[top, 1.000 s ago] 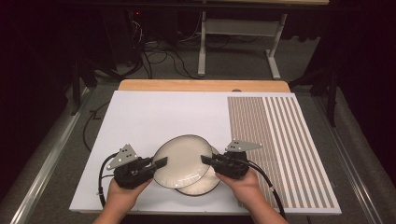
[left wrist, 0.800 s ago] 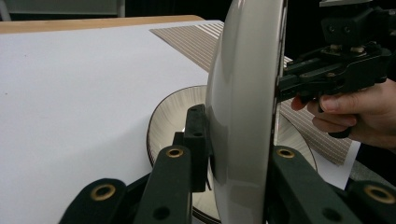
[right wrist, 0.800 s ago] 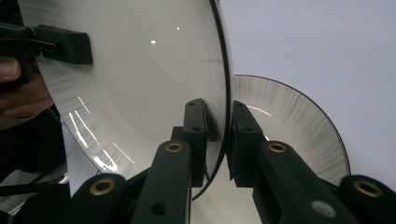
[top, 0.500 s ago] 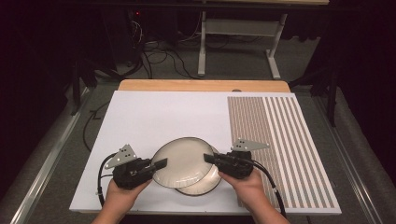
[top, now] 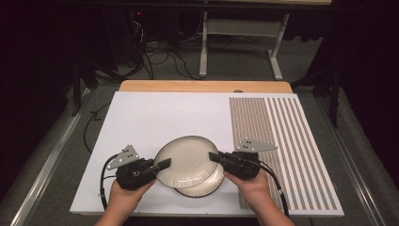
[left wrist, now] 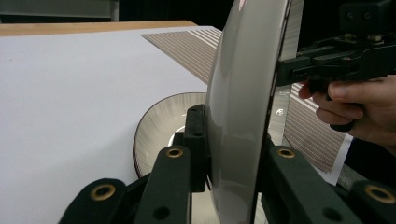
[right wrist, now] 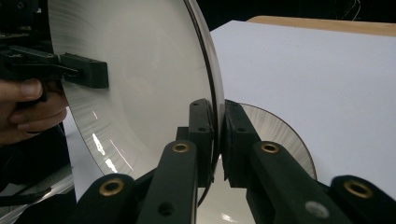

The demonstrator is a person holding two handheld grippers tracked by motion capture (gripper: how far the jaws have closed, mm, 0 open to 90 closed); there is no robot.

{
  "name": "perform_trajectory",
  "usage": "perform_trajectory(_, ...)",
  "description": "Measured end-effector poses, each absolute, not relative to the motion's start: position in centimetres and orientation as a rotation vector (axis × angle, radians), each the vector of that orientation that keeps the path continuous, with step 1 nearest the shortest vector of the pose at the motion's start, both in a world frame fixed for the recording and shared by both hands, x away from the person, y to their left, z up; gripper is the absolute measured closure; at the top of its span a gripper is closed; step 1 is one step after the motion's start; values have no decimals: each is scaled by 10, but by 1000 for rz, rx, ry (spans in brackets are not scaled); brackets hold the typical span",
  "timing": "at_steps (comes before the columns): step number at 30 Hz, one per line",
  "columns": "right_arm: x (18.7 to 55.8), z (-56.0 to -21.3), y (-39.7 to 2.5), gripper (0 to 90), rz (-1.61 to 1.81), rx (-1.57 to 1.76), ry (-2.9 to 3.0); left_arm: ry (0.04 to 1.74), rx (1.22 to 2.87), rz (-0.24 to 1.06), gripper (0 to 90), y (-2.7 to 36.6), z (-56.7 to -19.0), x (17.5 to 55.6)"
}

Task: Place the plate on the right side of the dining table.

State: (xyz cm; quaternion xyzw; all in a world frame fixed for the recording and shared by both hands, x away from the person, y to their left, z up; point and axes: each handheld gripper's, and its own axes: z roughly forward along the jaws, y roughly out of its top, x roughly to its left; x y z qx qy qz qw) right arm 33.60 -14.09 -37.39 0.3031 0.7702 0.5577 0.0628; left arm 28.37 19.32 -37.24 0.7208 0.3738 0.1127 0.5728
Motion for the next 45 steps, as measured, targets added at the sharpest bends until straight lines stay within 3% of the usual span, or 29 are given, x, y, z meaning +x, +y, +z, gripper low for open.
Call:
perform_trajectory(13, 340, -356, -152, 864, 1659, 902, 2323, 871, 1706, 262, 772, 181, -356, 292)
perform_trajectory(45, 340, -340, -262, 862, 1568, 1016, 2163, 800, 1858, 213, 756, 69, -334, 339)
